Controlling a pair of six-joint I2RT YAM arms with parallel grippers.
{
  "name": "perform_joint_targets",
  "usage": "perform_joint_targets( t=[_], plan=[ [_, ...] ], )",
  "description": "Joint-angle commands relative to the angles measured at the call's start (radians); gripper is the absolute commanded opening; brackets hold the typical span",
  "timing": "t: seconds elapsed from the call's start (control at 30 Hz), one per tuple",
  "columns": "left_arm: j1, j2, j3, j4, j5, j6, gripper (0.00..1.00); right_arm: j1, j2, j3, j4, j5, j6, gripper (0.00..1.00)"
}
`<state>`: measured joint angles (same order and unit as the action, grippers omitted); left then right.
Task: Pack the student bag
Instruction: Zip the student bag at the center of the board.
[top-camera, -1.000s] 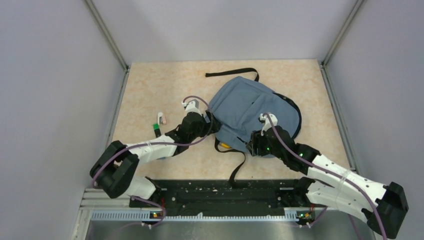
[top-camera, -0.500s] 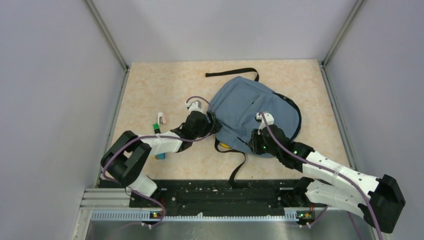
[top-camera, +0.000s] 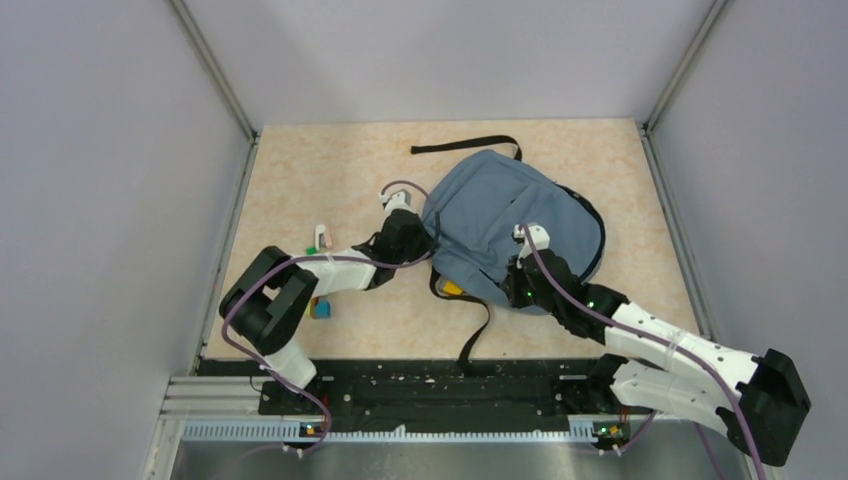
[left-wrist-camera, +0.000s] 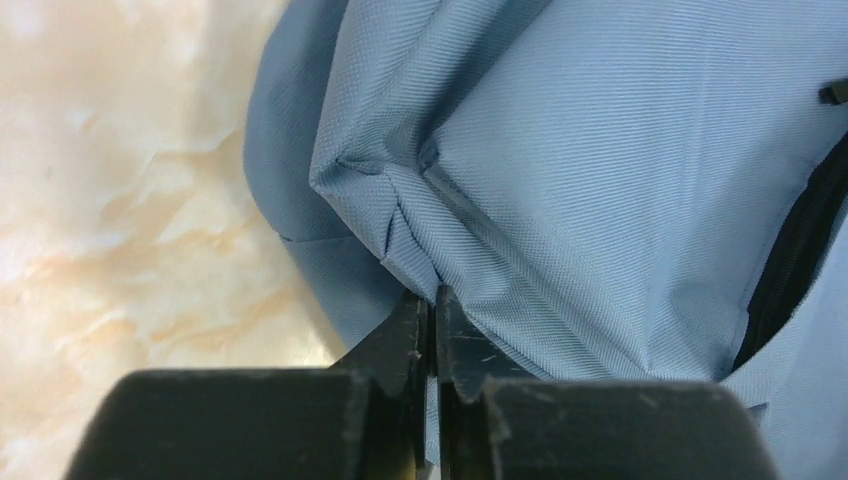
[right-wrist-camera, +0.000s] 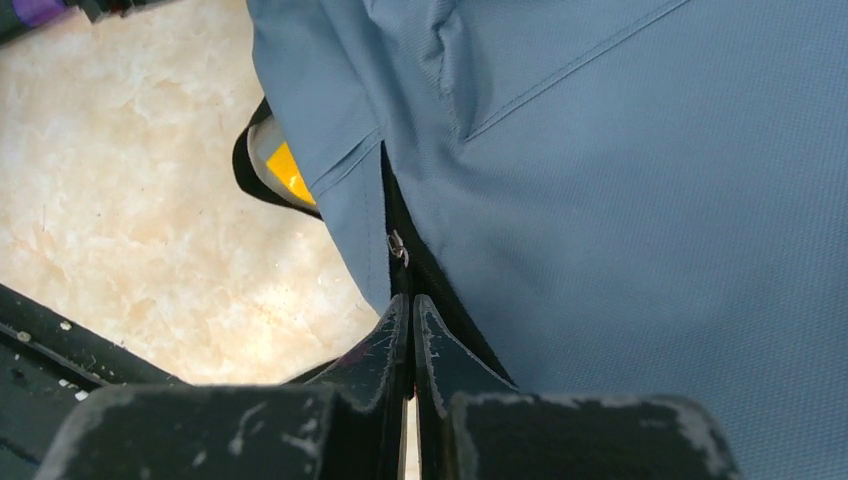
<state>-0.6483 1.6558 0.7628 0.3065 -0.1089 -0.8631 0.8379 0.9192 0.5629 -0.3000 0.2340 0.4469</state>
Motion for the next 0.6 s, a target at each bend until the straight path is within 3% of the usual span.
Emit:
perform_joint_targets(
  t=[0.0, 0.57],
  plan=[
    [0.016, 0.039, 0.149, 0.017, -0.05, 0.064, 0.0, 0.017, -0.033, 0.041, -0.033, 0.053, -0.008, 0.0],
    [0.276, 0.214, 0.381, 0.015, -0.065, 0.182, 0.0, 0.017, -0.102, 0.057, -0.152, 0.218, 0.027, 0.0]
  ],
)
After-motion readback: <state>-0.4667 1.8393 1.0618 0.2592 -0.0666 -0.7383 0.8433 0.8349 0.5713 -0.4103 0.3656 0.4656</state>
